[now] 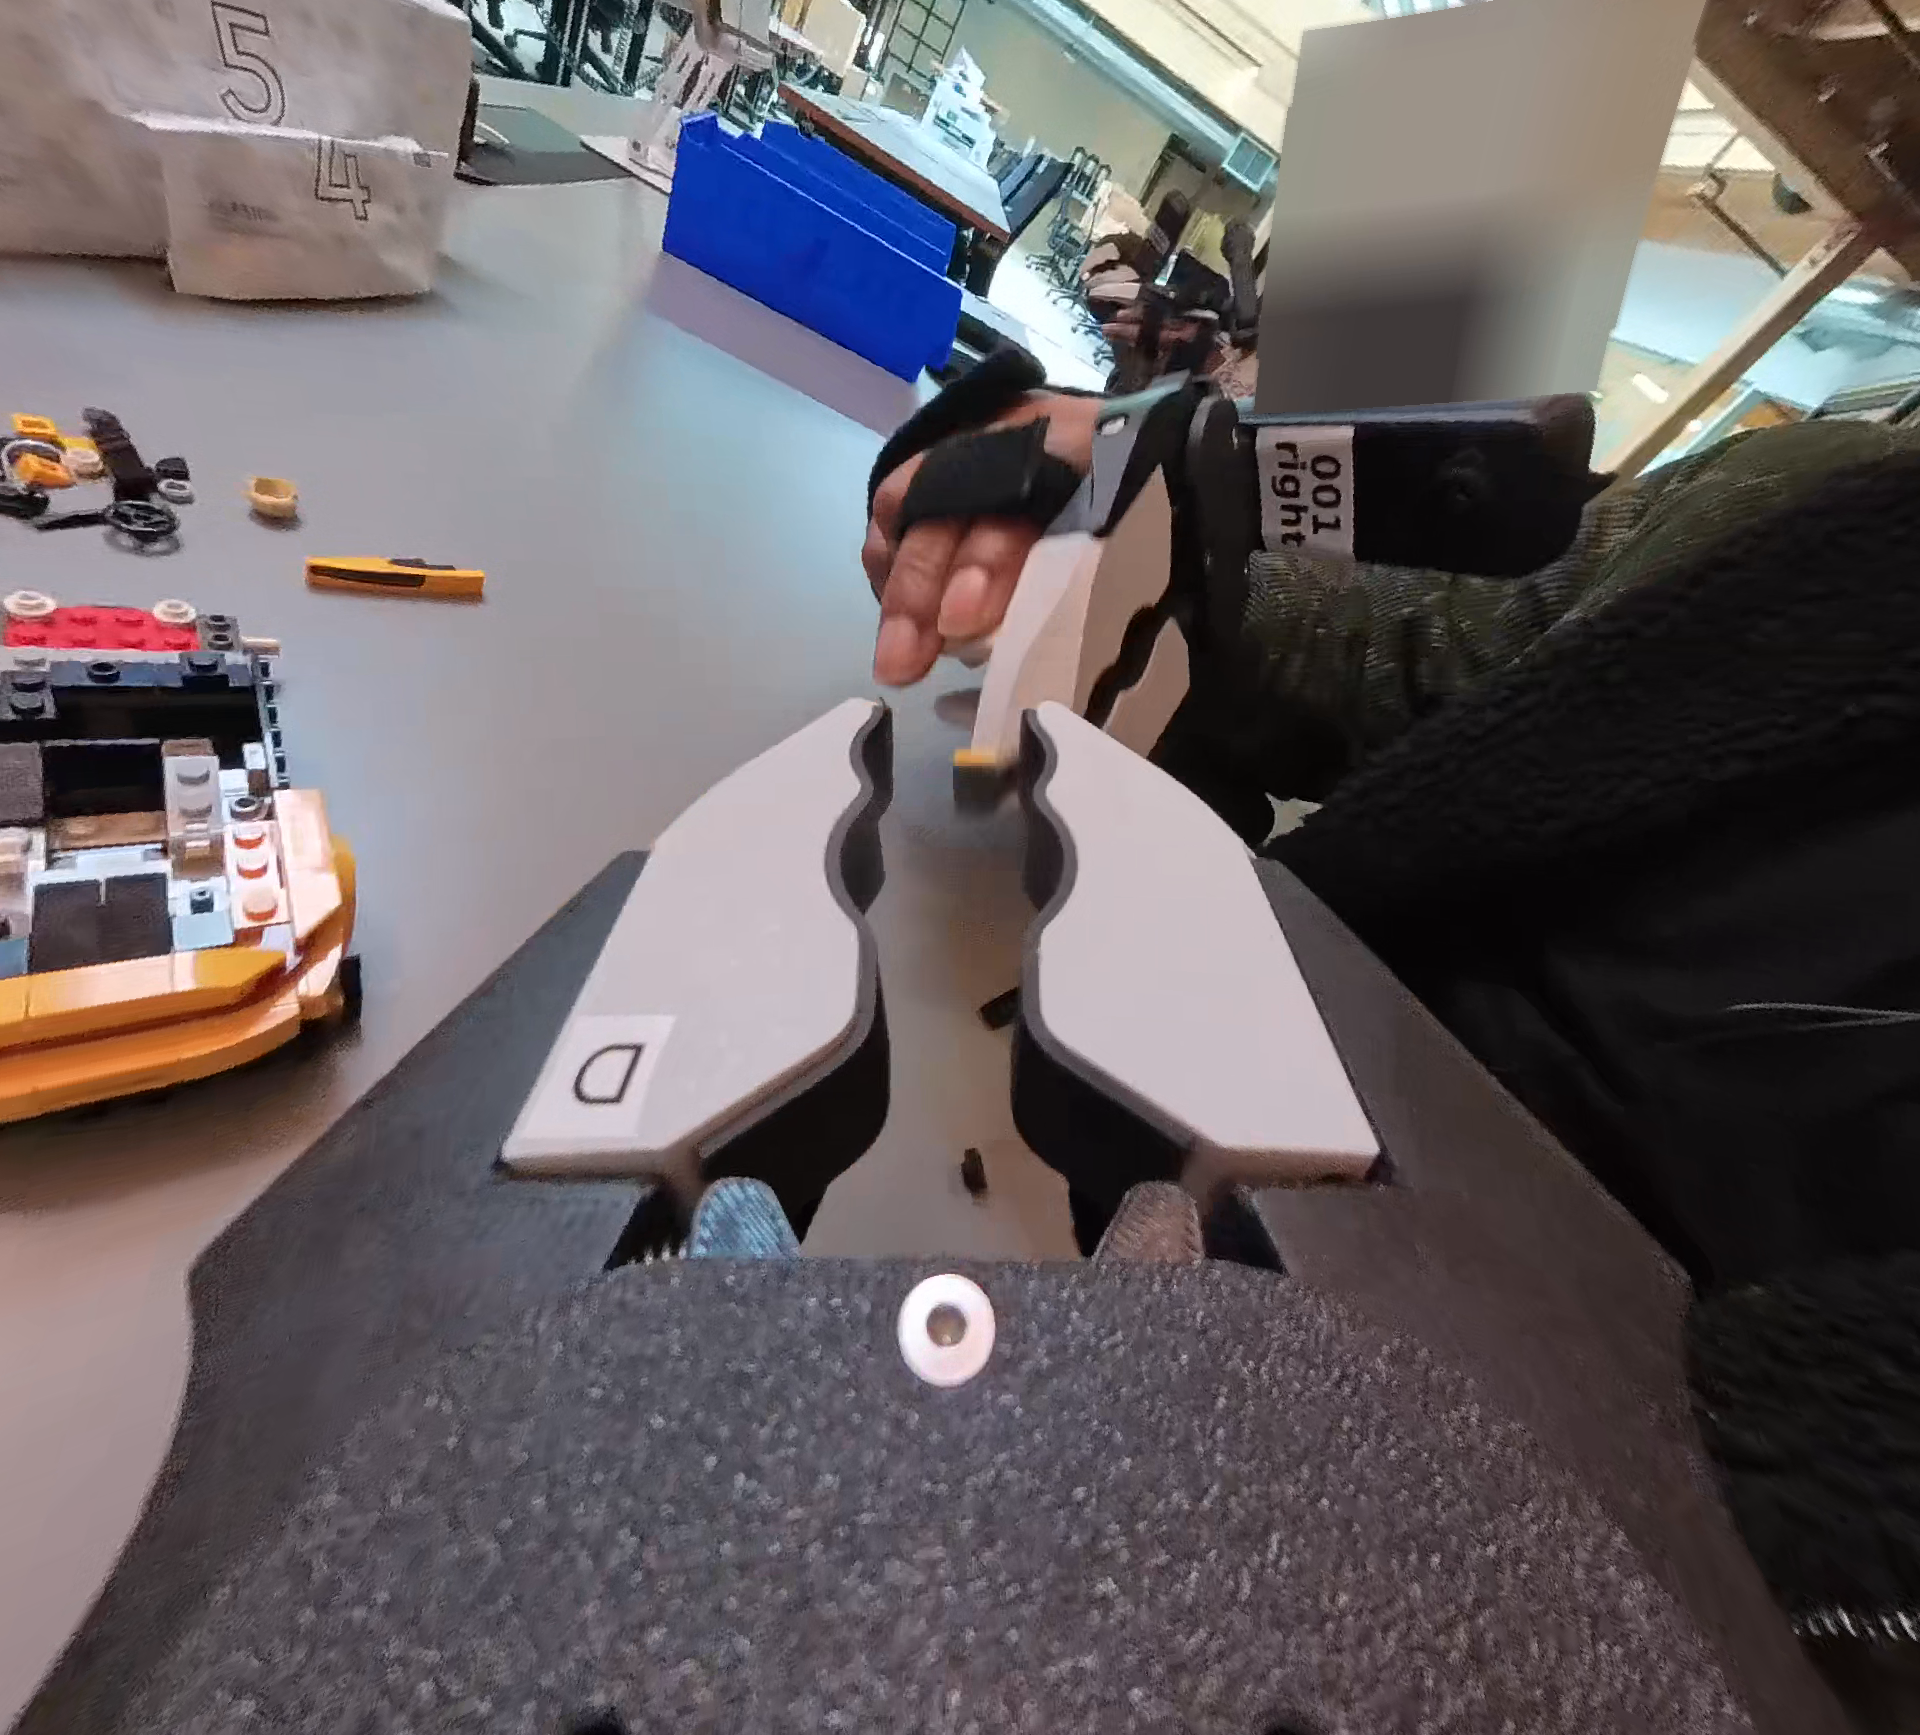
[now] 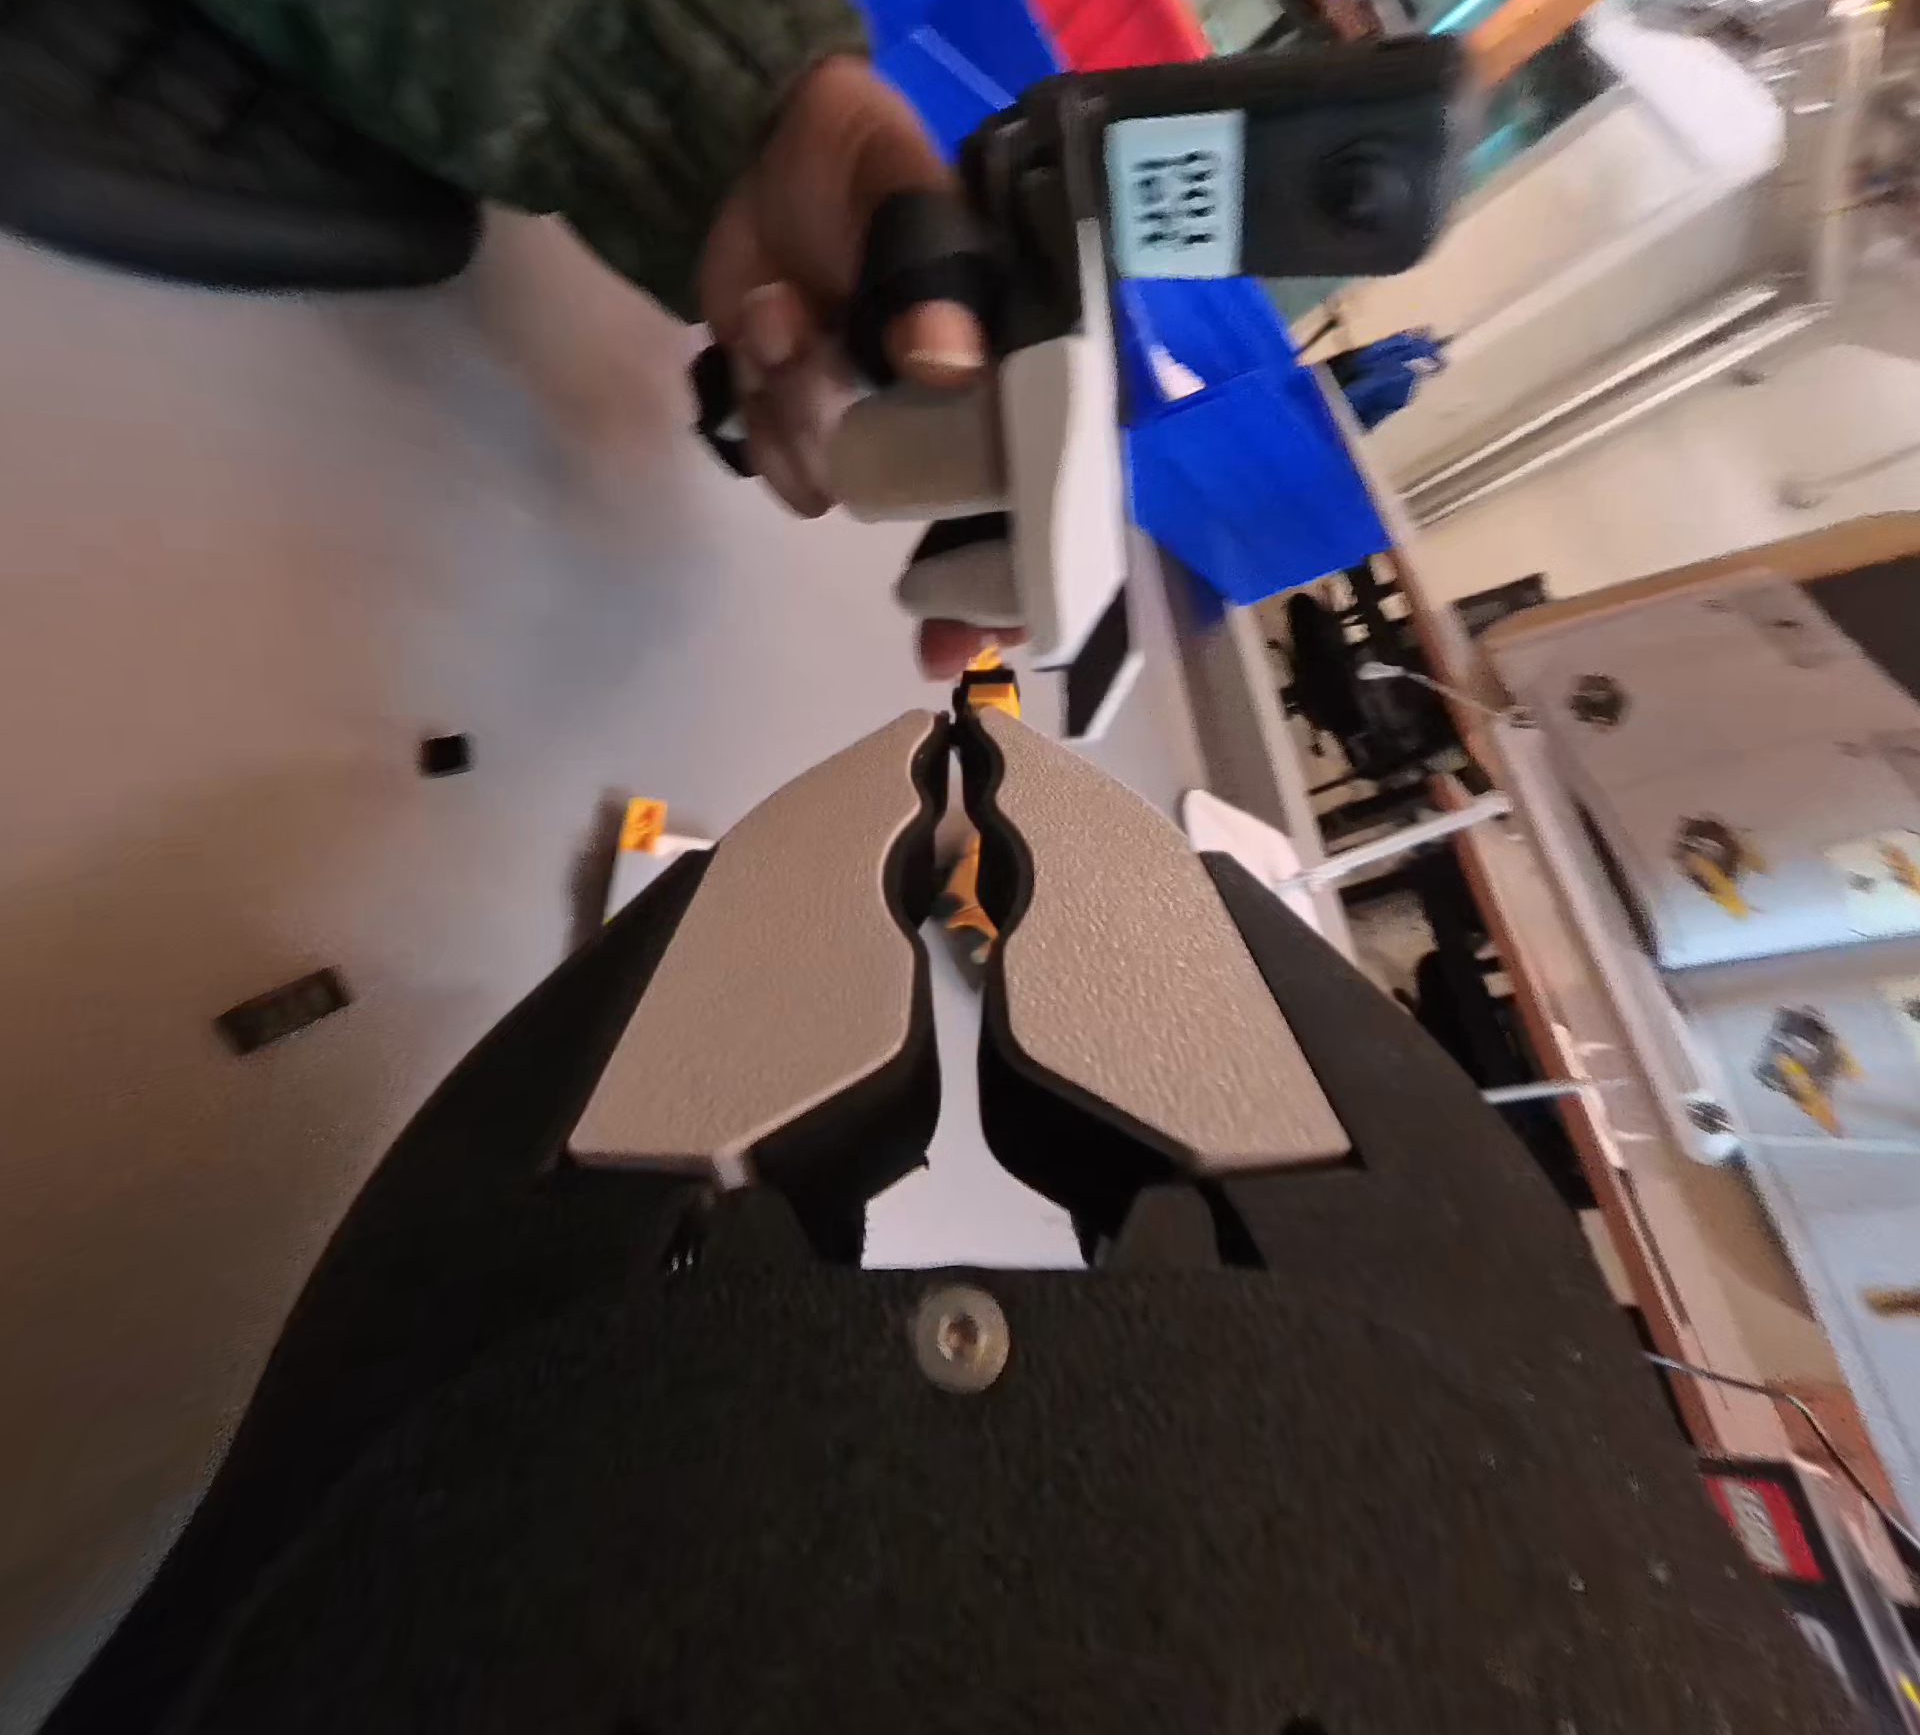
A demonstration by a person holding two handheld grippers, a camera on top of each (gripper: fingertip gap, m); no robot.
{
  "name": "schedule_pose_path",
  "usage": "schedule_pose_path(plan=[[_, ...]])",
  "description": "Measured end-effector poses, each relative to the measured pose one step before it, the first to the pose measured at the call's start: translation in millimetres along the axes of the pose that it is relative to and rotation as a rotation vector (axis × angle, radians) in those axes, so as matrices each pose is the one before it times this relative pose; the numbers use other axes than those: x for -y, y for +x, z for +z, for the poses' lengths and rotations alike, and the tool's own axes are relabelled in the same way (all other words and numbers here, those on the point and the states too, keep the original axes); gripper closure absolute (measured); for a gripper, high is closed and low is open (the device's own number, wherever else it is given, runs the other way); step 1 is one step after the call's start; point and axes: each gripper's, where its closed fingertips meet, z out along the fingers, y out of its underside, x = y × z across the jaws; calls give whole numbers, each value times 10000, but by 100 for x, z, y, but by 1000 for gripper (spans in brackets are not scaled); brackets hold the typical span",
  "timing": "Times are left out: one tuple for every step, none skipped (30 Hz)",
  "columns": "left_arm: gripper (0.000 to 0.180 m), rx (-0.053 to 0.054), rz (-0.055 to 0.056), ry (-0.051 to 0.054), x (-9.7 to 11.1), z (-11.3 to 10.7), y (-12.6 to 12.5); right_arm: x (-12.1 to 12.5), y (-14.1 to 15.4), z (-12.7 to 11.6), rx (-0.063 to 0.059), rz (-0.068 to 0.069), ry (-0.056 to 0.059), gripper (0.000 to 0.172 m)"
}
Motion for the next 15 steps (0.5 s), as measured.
schedule_pose_path(plan=[[157, -9, 120, -79, -119, 177, 144, 241, 864, -289, -447, 98, 195, 170], [156, -21, 137, -24, -72, 238, 189, 166, 659, -237, -325, 119, 140, 170], [158, -57, 139, 112, 121, 223, 253, 220, 461, -203, -231, 111, 163, 170], [161, -60, 121, 139, 225, 167, 281, 243, 333, -137, -185, 70, 158, 170], [166, -20, 107, 39, 152, 117, 218, 156, 263, -78, -147, 29, 82, 170], [168, 38, 130, 57, 166, 61, 121, 109, 200, -51, -114, 17, 46, 170], [171, 22, 101, 90, 202, -15, 145, 88, 104, -49, -57, 23, 61, 170], [174, 21, 54, 36, 107, -50, 90, 70, 32, -27, 8, 51, 59, 170], [174, 11, 30, 38, 101, -18, 94, 105, 42, -33, -7, 41, 86, 170], [174, -16, -4, 34, 73, -9, 79, 92, 28, -13, -21, -5, 63, 170], [171, -37, -35, 68, 110, 8, 70, 8, 56, -6, -46, -37, -6, 170], [169, -90, -90, 71, 107, 11, 122, -11, 65, 7, -63, -67, 6, 169], [169, 2, -39, -14, -15, 20, -6, 13, 23, -23, -21, -43, 18, 170], [170, 115, 52, -4, -12, -5, -146, -33, 33, -3, -34, -57, -12, 170], [170, 66, 53, 32, 34, -19, -83, -41, 6, 23, -52, -131, -28, 170]])
